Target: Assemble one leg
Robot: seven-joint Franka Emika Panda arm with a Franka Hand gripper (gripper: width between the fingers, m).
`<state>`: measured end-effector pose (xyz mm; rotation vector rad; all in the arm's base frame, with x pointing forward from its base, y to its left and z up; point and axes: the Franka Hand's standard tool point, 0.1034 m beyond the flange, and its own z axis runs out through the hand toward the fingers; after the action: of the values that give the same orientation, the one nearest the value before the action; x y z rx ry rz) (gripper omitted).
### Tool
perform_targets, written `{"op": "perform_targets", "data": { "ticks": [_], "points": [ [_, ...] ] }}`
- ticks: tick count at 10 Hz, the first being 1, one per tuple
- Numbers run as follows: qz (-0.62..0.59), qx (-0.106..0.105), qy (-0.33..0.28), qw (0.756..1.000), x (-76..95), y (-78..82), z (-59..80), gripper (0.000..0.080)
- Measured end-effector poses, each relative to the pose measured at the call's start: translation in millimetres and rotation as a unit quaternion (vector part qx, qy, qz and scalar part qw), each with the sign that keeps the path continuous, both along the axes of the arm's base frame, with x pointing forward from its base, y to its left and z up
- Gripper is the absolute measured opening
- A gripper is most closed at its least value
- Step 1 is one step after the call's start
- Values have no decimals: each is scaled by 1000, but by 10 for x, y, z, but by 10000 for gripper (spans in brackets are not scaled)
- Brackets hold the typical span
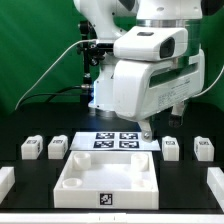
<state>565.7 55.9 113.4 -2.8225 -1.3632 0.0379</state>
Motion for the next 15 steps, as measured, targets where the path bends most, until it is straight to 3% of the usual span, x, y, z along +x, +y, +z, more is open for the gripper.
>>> {"op": "perform_targets", "data": {
  "ticks": [5,6,8,10,11,14,15],
  "points": [
    [14,0,1,1000,-10,2,-8,650],
    [48,0,0,999,-97,5,-42,650],
    [185,0,-12,983,-559,-78,-151,650],
    [331,5,-12,944,-882,-364,-328,650],
    [347,5,-10,938,-884,-430,-344,650],
    [344,5,-9,939,-891,-433,-351,650],
    [344,6,-6,939,-941,-484,-409,650]
  ]
}}
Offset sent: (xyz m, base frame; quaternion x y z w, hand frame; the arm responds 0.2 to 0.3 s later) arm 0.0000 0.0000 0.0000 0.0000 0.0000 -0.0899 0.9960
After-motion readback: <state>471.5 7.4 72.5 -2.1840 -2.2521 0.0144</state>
